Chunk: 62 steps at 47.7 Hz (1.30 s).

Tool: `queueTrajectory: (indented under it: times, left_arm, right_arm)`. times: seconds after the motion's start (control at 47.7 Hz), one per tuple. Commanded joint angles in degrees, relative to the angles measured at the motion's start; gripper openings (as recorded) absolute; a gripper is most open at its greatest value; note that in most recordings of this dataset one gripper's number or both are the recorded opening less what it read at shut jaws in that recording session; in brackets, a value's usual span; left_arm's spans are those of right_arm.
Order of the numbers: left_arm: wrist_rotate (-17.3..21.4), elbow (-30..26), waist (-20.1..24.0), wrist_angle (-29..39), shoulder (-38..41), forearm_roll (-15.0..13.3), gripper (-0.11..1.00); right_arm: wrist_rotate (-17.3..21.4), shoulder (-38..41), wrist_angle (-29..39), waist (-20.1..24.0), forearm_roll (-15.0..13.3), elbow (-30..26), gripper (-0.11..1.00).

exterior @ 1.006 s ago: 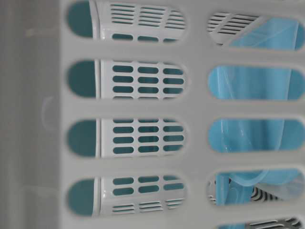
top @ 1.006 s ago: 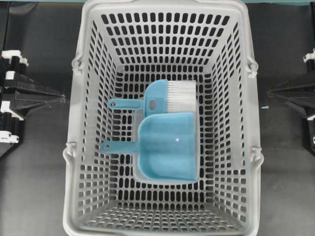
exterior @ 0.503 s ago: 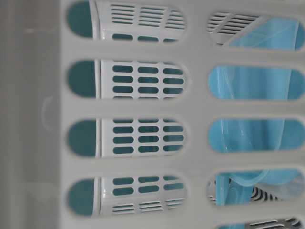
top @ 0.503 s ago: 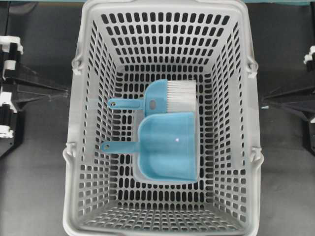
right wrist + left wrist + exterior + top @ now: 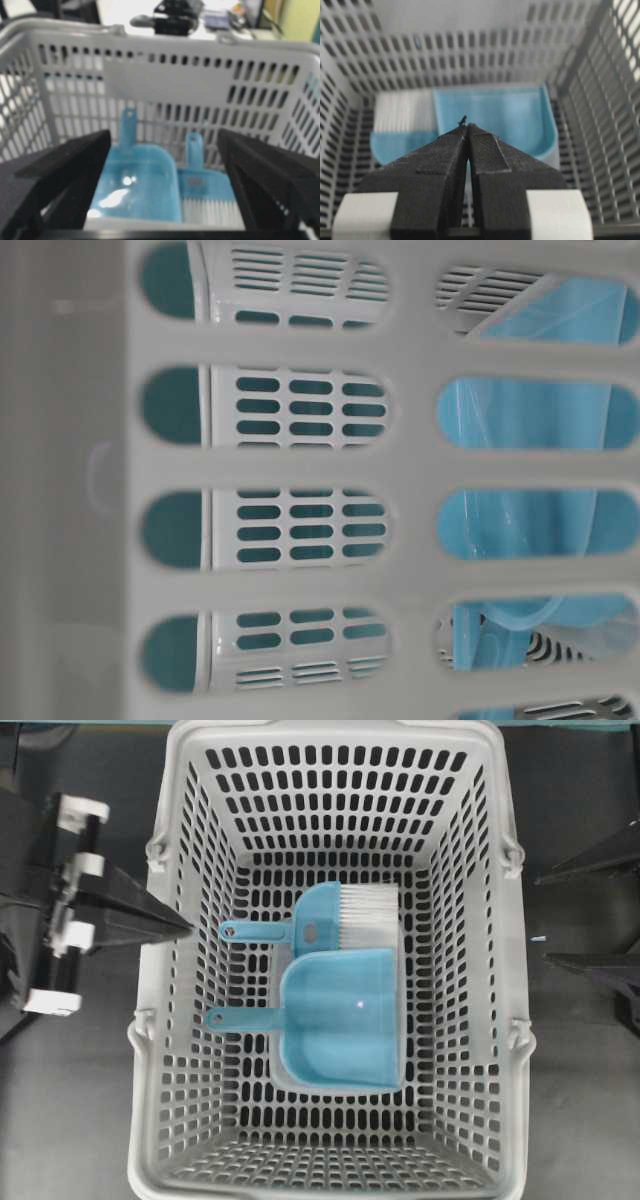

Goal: Pick up the dustpan from the shopping basket with the left arm.
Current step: 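Move the left gripper over the blue dustpan handle and lower it, then close the left gripper on the blue dustpan handle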

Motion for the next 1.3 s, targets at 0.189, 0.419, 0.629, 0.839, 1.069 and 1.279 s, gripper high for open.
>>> queueTrajectory:
  times: [0.189, 0.419, 0.629, 0.839, 1.069, 1.279]
  left_arm:
    - [-5.6, -9.3, -1.4, 13.2, 10.0, 0.3, 0.01]
    - [-7.3, -16.1, -1.8, 22.6, 18.9, 0.2, 0.60]
    - [-6.9, -20.3, -3.2, 29.6, 28.7, 0.3, 0.90]
    - [-5.5, -20.6, -4.3, 31.4, 35.8, 0.2, 0.89]
    - [-5.1, -20.5, -5.3, 31.1, 40.1, 0.2, 0.89]
    - [-5.3, -19.4, -5.3, 29.5, 42.8, 0.3, 0.87]
  right_arm:
    - [0.2, -0.5, -3.6, 0.0, 0.5, -1.5, 0.79]
    - [0.2, -0.4, -4.0, 0.1, 1.1, -1.1, 0.79]
    - [0.3, -0.4, -4.0, 0.1, 1.1, -0.1, 0.79]
    - [2.4, -0.7, -4.0, 0.3, 1.2, 1.2, 0.79]
    - [4.6, -1.1, -4.1, 0.4, 1.1, 2.7, 0.78]
    - [4.7, -1.4, -6.1, 0.3, 1.1, 3.5, 0.78]
